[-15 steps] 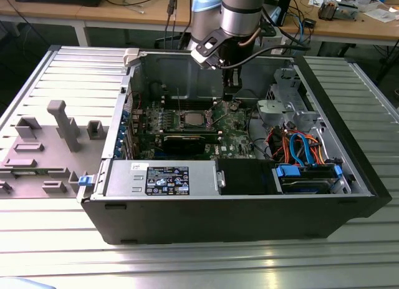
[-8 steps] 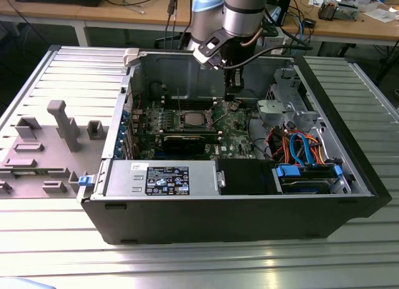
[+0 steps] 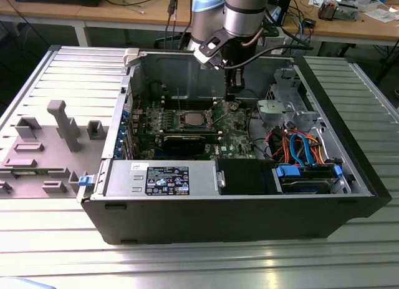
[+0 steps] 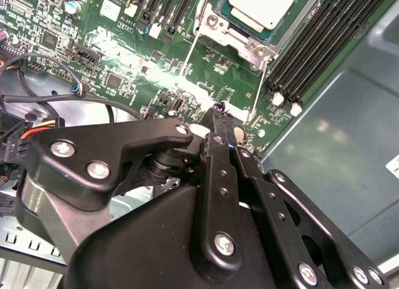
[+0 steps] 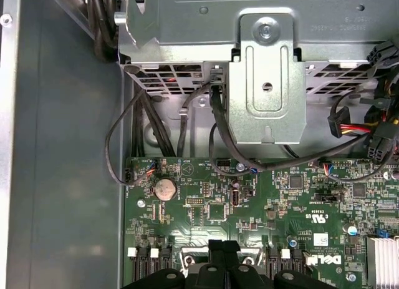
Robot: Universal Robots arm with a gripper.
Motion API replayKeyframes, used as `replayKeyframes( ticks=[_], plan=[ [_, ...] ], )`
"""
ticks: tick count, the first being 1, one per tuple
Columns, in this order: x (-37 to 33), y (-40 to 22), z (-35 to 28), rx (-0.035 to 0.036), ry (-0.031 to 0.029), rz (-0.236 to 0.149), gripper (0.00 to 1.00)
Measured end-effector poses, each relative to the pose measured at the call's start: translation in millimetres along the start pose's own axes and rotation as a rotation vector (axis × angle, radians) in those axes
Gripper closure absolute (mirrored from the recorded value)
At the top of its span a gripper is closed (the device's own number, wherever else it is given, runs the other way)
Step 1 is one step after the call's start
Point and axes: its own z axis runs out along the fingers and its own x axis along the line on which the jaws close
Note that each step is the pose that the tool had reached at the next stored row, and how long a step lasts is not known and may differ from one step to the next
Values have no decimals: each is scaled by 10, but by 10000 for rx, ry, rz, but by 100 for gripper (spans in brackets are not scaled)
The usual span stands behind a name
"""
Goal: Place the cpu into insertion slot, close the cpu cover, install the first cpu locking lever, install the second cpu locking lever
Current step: 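Close the cpu cover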
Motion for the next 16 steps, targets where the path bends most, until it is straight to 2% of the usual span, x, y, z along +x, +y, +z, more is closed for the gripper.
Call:
replayKeyframes(
  ticks=[16],
  plan=[
    [-1,74,6,-1,-1,0,89]
  ],
)
